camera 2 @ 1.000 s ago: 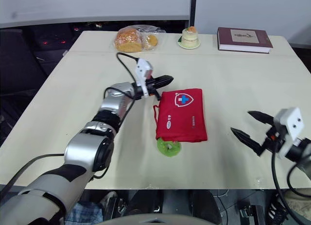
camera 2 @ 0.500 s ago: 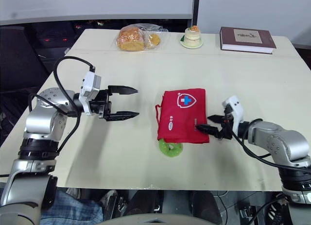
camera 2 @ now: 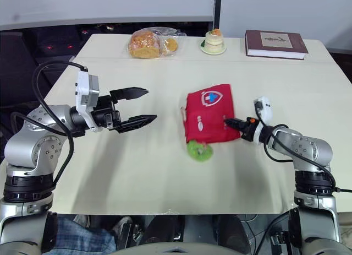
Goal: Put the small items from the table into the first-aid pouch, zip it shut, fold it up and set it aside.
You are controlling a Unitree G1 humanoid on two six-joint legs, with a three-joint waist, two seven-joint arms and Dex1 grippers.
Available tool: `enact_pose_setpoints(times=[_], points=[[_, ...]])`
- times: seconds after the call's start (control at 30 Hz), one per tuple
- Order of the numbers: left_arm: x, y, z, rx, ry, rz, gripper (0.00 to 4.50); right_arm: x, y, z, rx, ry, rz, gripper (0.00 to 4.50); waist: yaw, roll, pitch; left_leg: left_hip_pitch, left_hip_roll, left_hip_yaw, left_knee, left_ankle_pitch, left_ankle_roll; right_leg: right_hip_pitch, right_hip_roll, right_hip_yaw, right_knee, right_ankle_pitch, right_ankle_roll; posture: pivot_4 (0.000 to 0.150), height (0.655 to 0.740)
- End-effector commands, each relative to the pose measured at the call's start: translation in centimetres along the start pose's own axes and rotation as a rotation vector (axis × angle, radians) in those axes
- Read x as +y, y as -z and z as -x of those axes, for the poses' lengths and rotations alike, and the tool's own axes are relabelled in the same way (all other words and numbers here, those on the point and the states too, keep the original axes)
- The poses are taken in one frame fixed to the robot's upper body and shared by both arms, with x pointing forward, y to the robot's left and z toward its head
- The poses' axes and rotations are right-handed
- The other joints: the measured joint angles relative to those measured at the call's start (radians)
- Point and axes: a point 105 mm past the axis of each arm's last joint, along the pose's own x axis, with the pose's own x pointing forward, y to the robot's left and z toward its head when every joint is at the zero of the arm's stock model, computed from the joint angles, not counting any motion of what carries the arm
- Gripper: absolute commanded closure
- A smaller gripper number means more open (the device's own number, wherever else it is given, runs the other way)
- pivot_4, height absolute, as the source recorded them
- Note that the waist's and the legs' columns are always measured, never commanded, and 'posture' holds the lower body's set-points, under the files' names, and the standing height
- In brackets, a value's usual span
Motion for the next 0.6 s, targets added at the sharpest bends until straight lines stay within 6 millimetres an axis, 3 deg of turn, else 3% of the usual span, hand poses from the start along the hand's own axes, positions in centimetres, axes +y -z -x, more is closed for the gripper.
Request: enact_pose_setpoints(times=[0.03, 0.1, 0.2, 0.3, 0.37, 0.47, 0.6], points=[[-0.7, -1.6, -0.8, -0.037, 0.037, -0.041, 0.00, -3.1, -5.8, 1.8, -0.313, 0.202, -0.038, 4.49, -0.001, 0.000, 0.000, 0.000, 0.000, 0.000, 0.000, 0.000, 0.000, 0.000, 0.000, 0.000, 0.000, 0.000, 0.000, 0.150, 0.7400], [-0.8, -2.0, -1.2, -0.047, 0.055, -0.041, 0.00, -5.7, -7.9, 2.9, -0.474, 0.355, -0.118, 4.49, -0.001, 0.001, 0.000, 0.000, 0.000, 0.001, 0.000, 0.000, 0.000, -0.001, 0.000, 0.001, 0.000, 0.000, 0.000, 0.150, 0.7400], [-0.9, -2.7, -1.8, -0.075, 0.065, -0.039, 0.00, -9.1, -9.4, 5.1, -0.668, 0.563, -0.244, 4.49, -0.001, 0.001, 0.001, -0.002, -0.001, 0.001, -0.001, 0.000, 0.000, -0.003, 0.000, 0.001, 0.001, 0.000, 0.000, 0.150, 0.7400], [-0.7, -3.1, -2.1, -0.092, 0.067, -0.037, 0.00, -11.0, -9.3, 6.0, -0.749, 0.684, -0.323, 4.49, -0.004, 0.001, 0.000, -0.005, 0.000, 0.001, -0.001, 0.000, 0.000, -0.007, 0.000, 0.001, 0.002, 0.000, 0.000, 0.150, 0.7400], [-0.7, -3.1, -2.3, -0.094, 0.069, -0.034, 0.00, -11.1, -8.0, 5.0, -0.661, 0.679, -0.331, 4.49, -0.007, 0.002, 0.000, -0.008, 0.000, 0.002, -0.001, 0.000, -0.001, -0.011, 0.000, 0.002, 0.003, 0.000, 0.000, 0.150, 0.7400], [-0.6, -3.0, -2.3, -0.090, 0.055, -0.022, 0.00, -9.5, -6.7, 3.4, -0.555, 0.551, -0.330, 3.28, -0.018, 0.002, 0.000, -0.010, 0.000, 0.004, -0.001, 0.001, -0.001, -0.013, 0.000, 0.004, 0.003, 0.000, 0.000, 0.150, 0.7400], [-0.1, -1.8, -1.9, -0.043, 0.000, 0.012, 0.00, -6.5, -4.6, 2.9, -0.391, 0.373, -0.221, 1.18, -0.027, 0.003, 0.000, -0.010, 0.001, 0.003, -0.001, 0.000, 0.000, -0.013, 0.000, 0.004, 0.003, 0.000, 0.000, 0.150, 0.7400]])
